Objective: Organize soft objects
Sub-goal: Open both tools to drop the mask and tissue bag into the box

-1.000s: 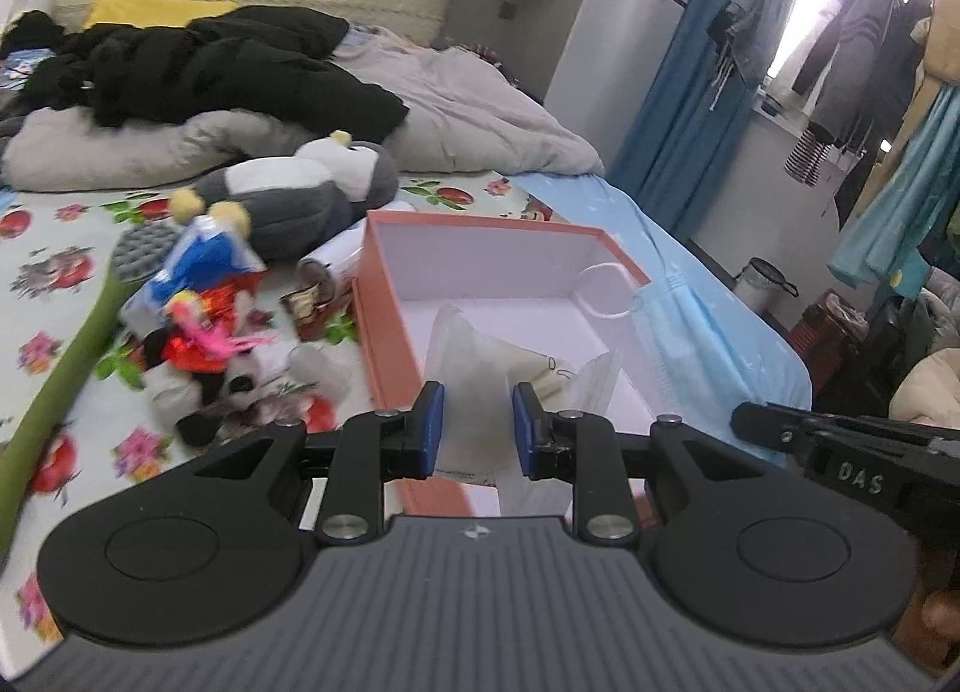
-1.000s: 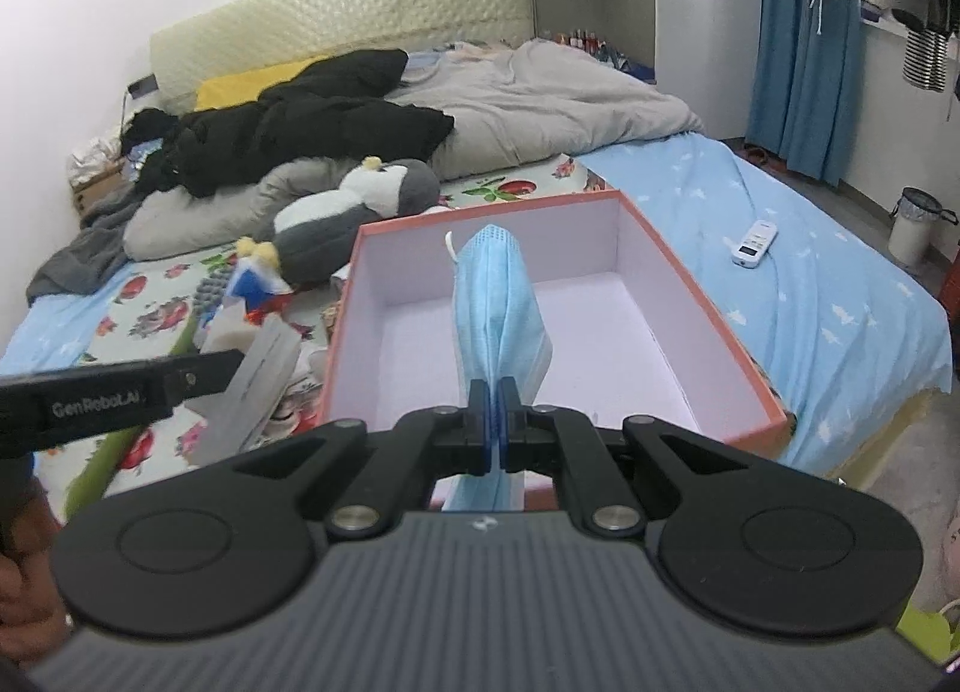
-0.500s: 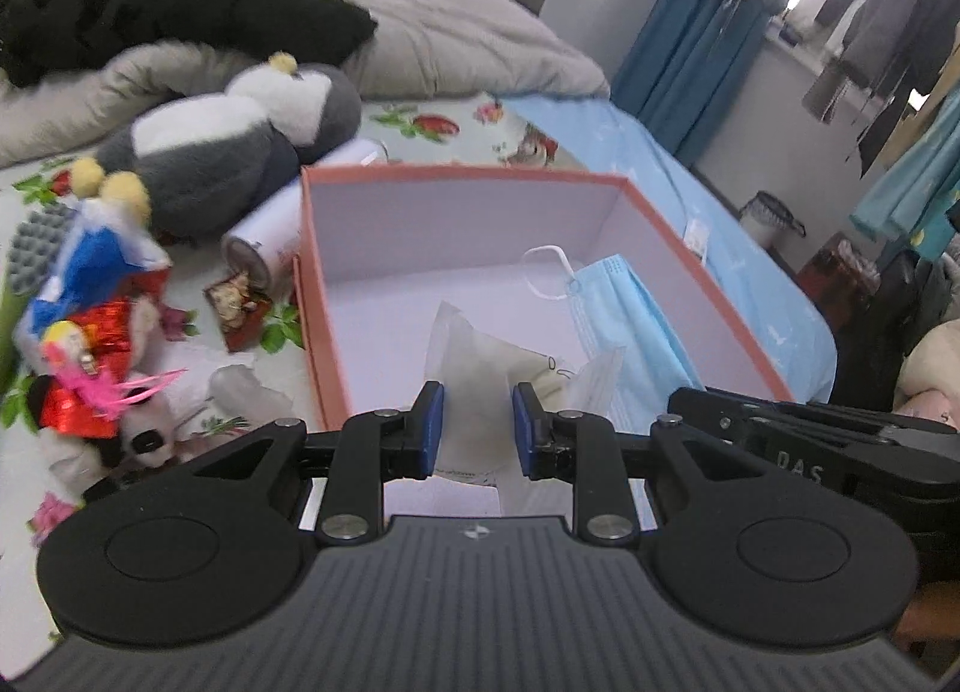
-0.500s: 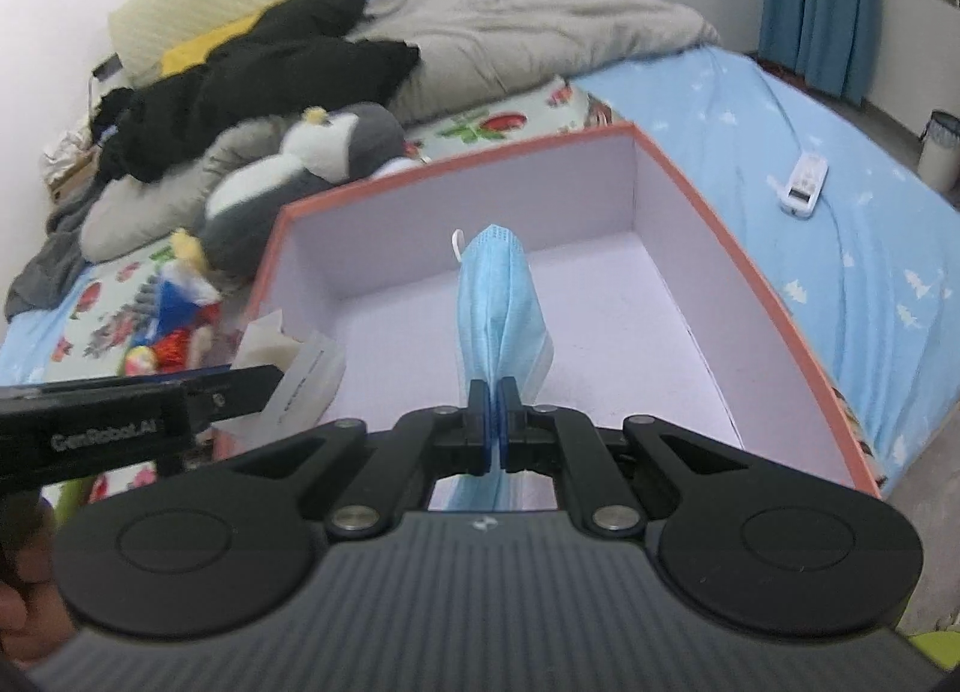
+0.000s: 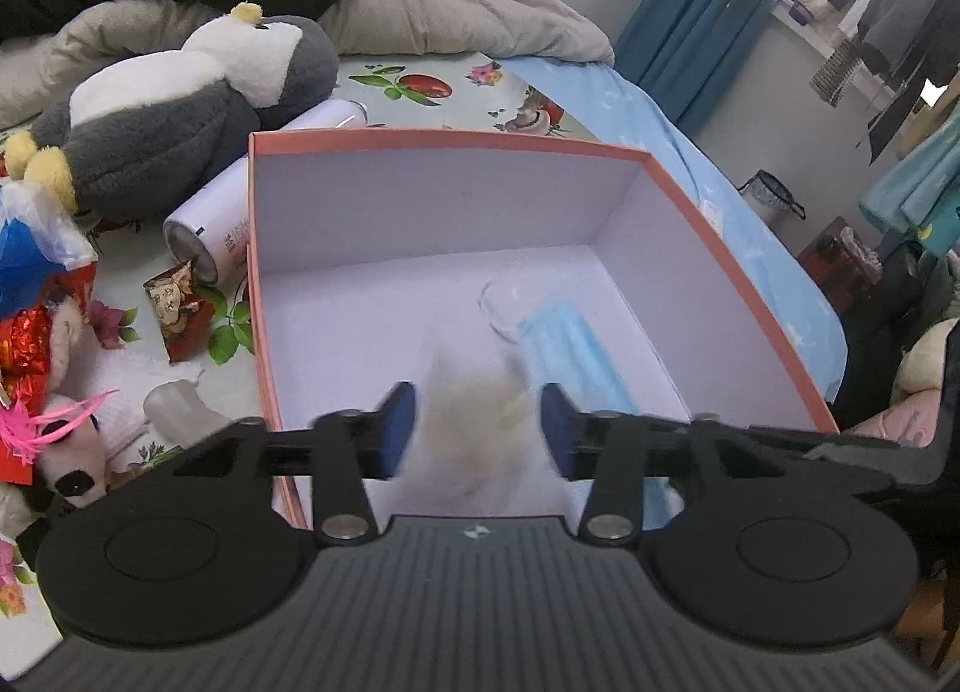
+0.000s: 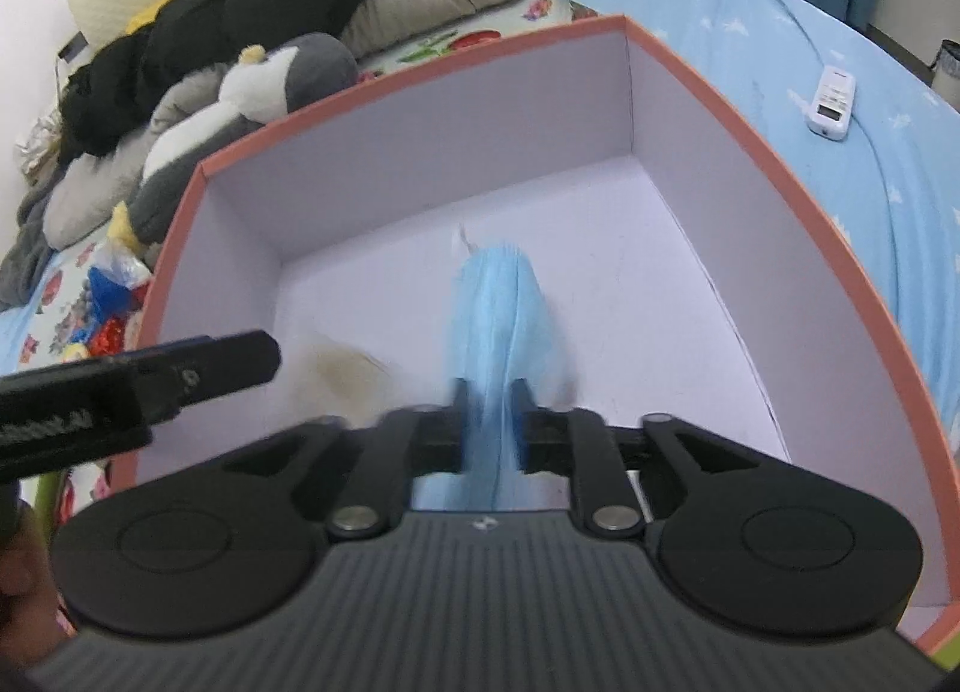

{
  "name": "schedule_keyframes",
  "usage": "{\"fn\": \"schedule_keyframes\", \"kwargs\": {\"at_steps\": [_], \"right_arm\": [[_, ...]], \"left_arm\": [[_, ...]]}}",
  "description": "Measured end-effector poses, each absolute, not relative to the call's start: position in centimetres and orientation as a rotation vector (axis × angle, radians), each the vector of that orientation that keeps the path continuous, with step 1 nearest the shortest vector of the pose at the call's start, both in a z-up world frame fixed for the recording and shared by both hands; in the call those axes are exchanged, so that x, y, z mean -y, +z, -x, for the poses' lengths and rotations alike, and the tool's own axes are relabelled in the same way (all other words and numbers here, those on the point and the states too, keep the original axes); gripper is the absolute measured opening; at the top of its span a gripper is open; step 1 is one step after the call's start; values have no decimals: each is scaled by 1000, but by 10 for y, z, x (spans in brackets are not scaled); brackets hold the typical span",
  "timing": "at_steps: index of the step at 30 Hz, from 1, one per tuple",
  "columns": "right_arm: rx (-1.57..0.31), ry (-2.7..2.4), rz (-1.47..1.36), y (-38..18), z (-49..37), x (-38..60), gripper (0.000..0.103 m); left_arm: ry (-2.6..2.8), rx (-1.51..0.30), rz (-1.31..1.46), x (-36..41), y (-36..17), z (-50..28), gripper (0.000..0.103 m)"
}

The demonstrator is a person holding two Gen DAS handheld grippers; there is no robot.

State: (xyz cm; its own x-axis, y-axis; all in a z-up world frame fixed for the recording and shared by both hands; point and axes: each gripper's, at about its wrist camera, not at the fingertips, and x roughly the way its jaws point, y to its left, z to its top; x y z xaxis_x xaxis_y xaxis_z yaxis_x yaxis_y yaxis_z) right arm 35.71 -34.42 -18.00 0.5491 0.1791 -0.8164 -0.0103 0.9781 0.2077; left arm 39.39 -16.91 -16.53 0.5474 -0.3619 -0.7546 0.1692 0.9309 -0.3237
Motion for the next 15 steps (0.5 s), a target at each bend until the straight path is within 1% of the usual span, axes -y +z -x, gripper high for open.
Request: {"fn": "schedule_keyframes", "kwargs": {"at_steps": [1,2,3,8,15], "right_arm": [[-981,113,-187,-179,-355,344,42],[-977,115,-191,-177,-353,345,44],[-971,115,-197,-175,-351,346,43],[-931,127,-198,-157,-334,342,43],[-867,152,-199,-127,-292,334,43]], "left_arm": [[-318,-941,216,170,-165,-393,54],[-312,-939,206,170,-164,-392,54],[-307,-936,202,170,-162,-391,54],[-306,-902,198,164,-144,-374,54],[-293,-834,193,149,-109,-331,54]]}}
